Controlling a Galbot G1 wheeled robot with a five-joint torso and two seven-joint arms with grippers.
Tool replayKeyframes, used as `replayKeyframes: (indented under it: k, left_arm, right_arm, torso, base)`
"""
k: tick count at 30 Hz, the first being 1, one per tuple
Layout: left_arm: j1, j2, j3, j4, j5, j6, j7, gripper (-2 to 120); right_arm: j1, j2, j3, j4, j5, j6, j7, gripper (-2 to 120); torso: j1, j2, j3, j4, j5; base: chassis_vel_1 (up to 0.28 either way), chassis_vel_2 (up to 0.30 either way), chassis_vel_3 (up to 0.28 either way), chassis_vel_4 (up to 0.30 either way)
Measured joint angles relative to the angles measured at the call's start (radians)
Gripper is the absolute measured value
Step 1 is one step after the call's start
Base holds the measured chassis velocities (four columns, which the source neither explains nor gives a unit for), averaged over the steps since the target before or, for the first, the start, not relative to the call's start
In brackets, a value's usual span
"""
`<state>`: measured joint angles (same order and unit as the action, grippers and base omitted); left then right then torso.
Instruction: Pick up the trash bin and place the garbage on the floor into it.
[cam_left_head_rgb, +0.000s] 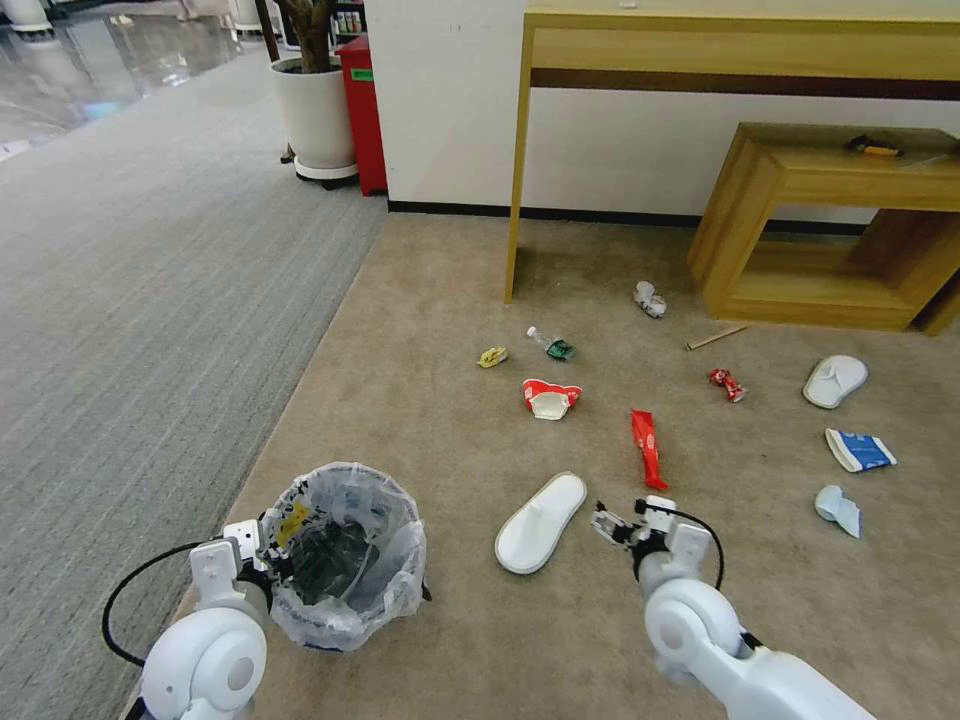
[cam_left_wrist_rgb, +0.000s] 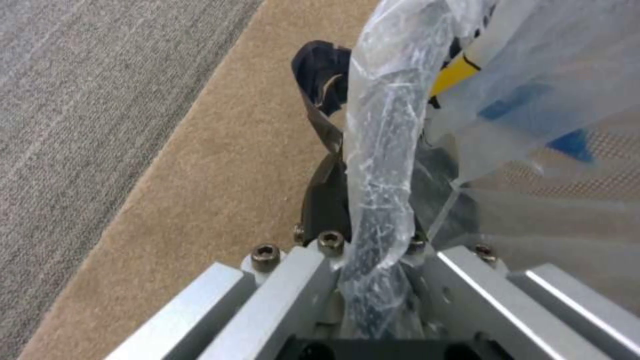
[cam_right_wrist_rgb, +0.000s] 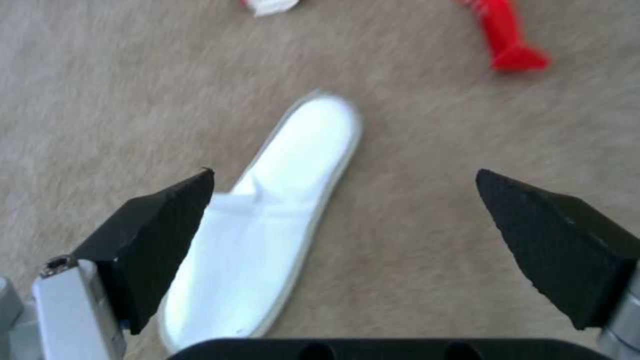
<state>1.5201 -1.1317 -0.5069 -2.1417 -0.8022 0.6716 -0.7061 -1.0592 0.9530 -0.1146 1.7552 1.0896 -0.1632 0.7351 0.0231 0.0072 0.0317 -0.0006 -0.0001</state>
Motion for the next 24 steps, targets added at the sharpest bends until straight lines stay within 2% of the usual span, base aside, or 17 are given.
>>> replayKeyframes:
  k: [3,6,10,11,19,24]
  left_arm:
    - [0.005,-0.004,-0.001,-0.004,0.004,0.000,0.000,0]
    - [0.023,-0.023,-0.008,-0.011,0.022,0.000,-0.001,0]
    - [0.034,-0.038,-0.015,-0.016,0.033,-0.001,-0.001,0]
    - [0.034,-0.038,-0.015,-0.016,0.033,-0.001,-0.001,0]
    - [0.048,-0.058,-0.018,-0.033,0.043,0.000,-0.001,0]
    - [0.048,-0.059,-0.018,-0.032,0.044,-0.001,-0.001,0]
  right_arm:
    - [0.020,0.022,-0.023,-0.024,0.006,-0.004,0.002,100]
    - [0.069,0.089,-0.072,-0.095,0.022,-0.016,0.010,100]
    - [0.101,0.128,-0.097,-0.151,0.019,-0.019,0.008,100]
    - [0.101,0.128,-0.097,-0.151,0.019,-0.019,0.008,100]
    - [0.159,0.278,-0.123,-0.300,-0.003,-0.031,0.008,100]
    - [0.188,0.326,-0.123,-0.360,-0.020,-0.039,0.012,100]
  torso:
    - [0.000,0.000,0.000,0.0000,-0.0001]
    - [0.000,0.000,0.000,-0.0001,-0.0002]
    - [0.000,0.000,0.000,-0.0002,-0.0005]
    - [0.000,0.000,0.000,-0.0002,-0.0005]
    - [0.000,0.000,0.000,-0.0001,-0.0003]
    - [0.000,0.000,0.000,-0.0001,-0.0004]
  base:
    - [0.000,0.000,0.000,0.000]
    - [0.000,0.000,0.000,0.000]
    - [0.000,0.000,0.000,0.000]
    - [0.000,0.000,0.000,0.000]
    - [0.000,0.000,0.000,0.000]
    - [0.000,0.000,0.000,0.000]
